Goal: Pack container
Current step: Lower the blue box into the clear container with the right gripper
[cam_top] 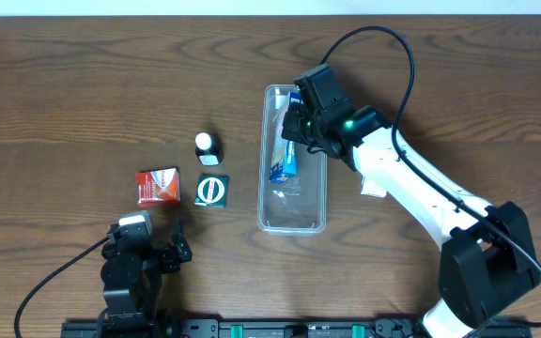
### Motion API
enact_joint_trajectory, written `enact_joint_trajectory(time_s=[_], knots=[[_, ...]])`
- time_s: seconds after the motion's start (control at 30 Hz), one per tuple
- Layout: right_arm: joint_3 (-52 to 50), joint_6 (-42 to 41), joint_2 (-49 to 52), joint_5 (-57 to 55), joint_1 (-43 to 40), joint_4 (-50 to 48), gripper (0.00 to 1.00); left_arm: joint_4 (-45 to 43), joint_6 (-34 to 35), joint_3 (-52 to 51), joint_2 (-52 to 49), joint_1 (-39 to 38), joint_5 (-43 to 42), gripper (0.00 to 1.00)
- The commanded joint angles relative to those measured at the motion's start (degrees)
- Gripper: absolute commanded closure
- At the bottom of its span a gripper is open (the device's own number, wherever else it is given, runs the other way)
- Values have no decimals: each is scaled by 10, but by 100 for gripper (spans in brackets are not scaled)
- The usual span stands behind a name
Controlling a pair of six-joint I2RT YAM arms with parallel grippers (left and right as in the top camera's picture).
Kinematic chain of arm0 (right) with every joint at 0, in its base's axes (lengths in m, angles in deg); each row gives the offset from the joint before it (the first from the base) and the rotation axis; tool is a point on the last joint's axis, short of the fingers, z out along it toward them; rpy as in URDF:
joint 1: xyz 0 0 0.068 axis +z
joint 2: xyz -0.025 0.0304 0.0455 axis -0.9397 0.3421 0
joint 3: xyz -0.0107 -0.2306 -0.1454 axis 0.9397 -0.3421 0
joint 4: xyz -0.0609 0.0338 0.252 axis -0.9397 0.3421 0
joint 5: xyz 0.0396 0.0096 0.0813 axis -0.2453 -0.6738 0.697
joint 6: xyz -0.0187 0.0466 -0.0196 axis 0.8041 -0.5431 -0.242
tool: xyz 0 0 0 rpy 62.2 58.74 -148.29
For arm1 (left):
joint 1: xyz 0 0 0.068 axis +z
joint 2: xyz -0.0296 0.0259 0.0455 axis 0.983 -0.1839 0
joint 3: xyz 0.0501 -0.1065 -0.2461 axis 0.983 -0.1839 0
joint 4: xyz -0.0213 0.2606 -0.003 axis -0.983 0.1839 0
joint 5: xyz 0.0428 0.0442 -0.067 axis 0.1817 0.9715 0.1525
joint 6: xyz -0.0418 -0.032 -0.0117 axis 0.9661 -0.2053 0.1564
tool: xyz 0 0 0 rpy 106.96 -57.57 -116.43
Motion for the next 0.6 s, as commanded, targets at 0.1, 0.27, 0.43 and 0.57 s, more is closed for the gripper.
enact_joint_trajectory(time_s=[0.1, 0.27, 0.43, 0.57], knots=[[3, -21, 43, 1, 6, -15, 93, 0, 8, -7, 3, 3, -4, 2], [3, -17, 50, 5, 6, -36, 92, 0, 8, -7, 3, 3, -4, 2], [3, 34, 50, 23, 6, -45, 85, 0, 8, -7, 3, 3, -4, 2], [3, 40, 50, 32, 5, -45, 84, 0, 8, -7, 3, 3, -4, 2]])
